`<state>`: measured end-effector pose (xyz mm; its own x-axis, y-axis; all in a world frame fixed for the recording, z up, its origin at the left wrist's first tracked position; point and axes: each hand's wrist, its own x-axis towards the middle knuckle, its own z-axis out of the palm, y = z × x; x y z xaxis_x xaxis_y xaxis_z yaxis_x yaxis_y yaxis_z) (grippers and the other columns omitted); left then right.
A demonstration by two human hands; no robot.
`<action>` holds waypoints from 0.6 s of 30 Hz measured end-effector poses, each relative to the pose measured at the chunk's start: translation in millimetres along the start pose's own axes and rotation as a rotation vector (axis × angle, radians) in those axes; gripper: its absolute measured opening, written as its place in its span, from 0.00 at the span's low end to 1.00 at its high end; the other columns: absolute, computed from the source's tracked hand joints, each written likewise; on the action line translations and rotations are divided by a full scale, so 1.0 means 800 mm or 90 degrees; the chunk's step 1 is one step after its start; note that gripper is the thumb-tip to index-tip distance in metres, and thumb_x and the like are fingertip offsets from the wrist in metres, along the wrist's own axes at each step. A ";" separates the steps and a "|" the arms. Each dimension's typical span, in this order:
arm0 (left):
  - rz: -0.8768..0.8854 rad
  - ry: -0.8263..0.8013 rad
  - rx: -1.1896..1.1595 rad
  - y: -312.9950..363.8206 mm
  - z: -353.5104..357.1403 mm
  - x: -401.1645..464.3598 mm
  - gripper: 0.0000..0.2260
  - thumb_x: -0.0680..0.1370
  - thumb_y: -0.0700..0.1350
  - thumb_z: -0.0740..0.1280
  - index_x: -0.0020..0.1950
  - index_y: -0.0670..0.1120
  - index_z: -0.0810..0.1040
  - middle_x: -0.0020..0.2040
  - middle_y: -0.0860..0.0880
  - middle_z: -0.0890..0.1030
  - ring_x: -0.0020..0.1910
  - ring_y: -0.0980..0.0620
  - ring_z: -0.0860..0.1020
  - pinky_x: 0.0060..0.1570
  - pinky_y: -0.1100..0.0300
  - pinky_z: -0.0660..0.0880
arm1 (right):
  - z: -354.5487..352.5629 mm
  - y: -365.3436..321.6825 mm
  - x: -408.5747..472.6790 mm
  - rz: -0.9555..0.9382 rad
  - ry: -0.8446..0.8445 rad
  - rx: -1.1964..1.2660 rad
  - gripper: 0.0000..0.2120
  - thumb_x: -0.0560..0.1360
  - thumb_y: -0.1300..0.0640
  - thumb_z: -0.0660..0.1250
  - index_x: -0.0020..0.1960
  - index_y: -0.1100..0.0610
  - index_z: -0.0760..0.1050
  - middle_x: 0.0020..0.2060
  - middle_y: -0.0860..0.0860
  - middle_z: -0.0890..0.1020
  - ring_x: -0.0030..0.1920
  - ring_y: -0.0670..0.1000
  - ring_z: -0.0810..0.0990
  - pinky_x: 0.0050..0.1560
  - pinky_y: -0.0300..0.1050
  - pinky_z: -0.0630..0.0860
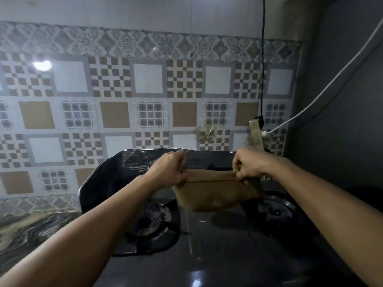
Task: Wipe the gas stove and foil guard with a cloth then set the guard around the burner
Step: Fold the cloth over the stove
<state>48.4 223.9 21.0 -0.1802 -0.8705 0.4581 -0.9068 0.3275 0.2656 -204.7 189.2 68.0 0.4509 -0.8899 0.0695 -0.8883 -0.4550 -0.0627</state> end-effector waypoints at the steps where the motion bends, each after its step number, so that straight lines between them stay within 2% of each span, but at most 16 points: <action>1: 0.004 0.007 0.013 0.002 0.007 0.014 0.12 0.67 0.44 0.72 0.45 0.49 0.70 0.38 0.52 0.77 0.41 0.48 0.75 0.40 0.53 0.72 | -0.001 0.011 0.008 -0.006 0.033 -0.004 0.06 0.68 0.56 0.76 0.38 0.50 0.79 0.39 0.46 0.79 0.41 0.46 0.78 0.41 0.45 0.79; 4: -0.003 0.019 0.093 0.004 0.026 0.056 0.12 0.71 0.45 0.71 0.53 0.51 0.73 0.44 0.50 0.76 0.45 0.47 0.76 0.40 0.56 0.71 | 0.006 0.049 0.040 -0.047 0.110 0.030 0.06 0.68 0.59 0.73 0.38 0.52 0.76 0.43 0.46 0.74 0.45 0.49 0.76 0.45 0.48 0.79; 6: -0.012 0.034 0.129 0.006 0.036 0.079 0.08 0.73 0.45 0.70 0.50 0.52 0.75 0.46 0.50 0.75 0.45 0.47 0.76 0.41 0.58 0.70 | 0.013 0.072 0.061 -0.070 0.128 0.090 0.09 0.69 0.63 0.70 0.40 0.50 0.74 0.44 0.47 0.75 0.47 0.51 0.77 0.47 0.51 0.79; 9: -0.016 0.043 0.161 0.008 0.051 0.107 0.05 0.74 0.43 0.68 0.46 0.52 0.74 0.47 0.49 0.74 0.43 0.48 0.75 0.40 0.58 0.71 | 0.024 0.095 0.088 -0.109 0.152 0.133 0.16 0.70 0.68 0.64 0.44 0.46 0.68 0.44 0.49 0.75 0.45 0.52 0.76 0.45 0.56 0.79; 11: -0.013 0.030 0.158 0.007 0.064 0.127 0.06 0.74 0.39 0.66 0.44 0.50 0.73 0.45 0.49 0.75 0.42 0.48 0.74 0.40 0.58 0.70 | 0.032 0.104 0.105 -0.143 0.145 0.099 0.21 0.69 0.72 0.59 0.45 0.45 0.64 0.45 0.48 0.73 0.44 0.53 0.74 0.41 0.54 0.75; 14: -0.010 -0.011 0.151 0.001 0.084 0.155 0.08 0.71 0.36 0.65 0.42 0.49 0.72 0.42 0.51 0.74 0.41 0.49 0.73 0.38 0.59 0.65 | 0.045 0.111 0.134 -0.212 0.133 -0.019 0.27 0.67 0.75 0.57 0.45 0.42 0.63 0.53 0.43 0.68 0.47 0.51 0.72 0.35 0.42 0.66; 16: -0.009 -0.019 0.148 -0.006 0.097 0.173 0.09 0.71 0.34 0.64 0.42 0.49 0.73 0.43 0.50 0.74 0.42 0.48 0.73 0.38 0.59 0.66 | 0.053 0.120 0.158 -0.234 0.127 -0.078 0.25 0.70 0.73 0.60 0.45 0.41 0.66 0.60 0.42 0.66 0.54 0.50 0.71 0.38 0.40 0.65; 18: -0.014 -0.012 0.142 -0.014 0.107 0.190 0.08 0.74 0.34 0.64 0.45 0.47 0.77 0.47 0.48 0.76 0.45 0.47 0.75 0.41 0.56 0.73 | 0.060 0.130 0.182 -0.228 0.118 -0.101 0.22 0.73 0.70 0.61 0.52 0.42 0.73 0.65 0.43 0.65 0.61 0.50 0.68 0.46 0.41 0.67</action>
<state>-1.6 56.5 15.4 -0.1652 -0.8838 0.4377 -0.9718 0.2215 0.0806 -227.5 10.3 24.1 0.7227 -0.6490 0.2378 -0.6874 -0.7105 0.1502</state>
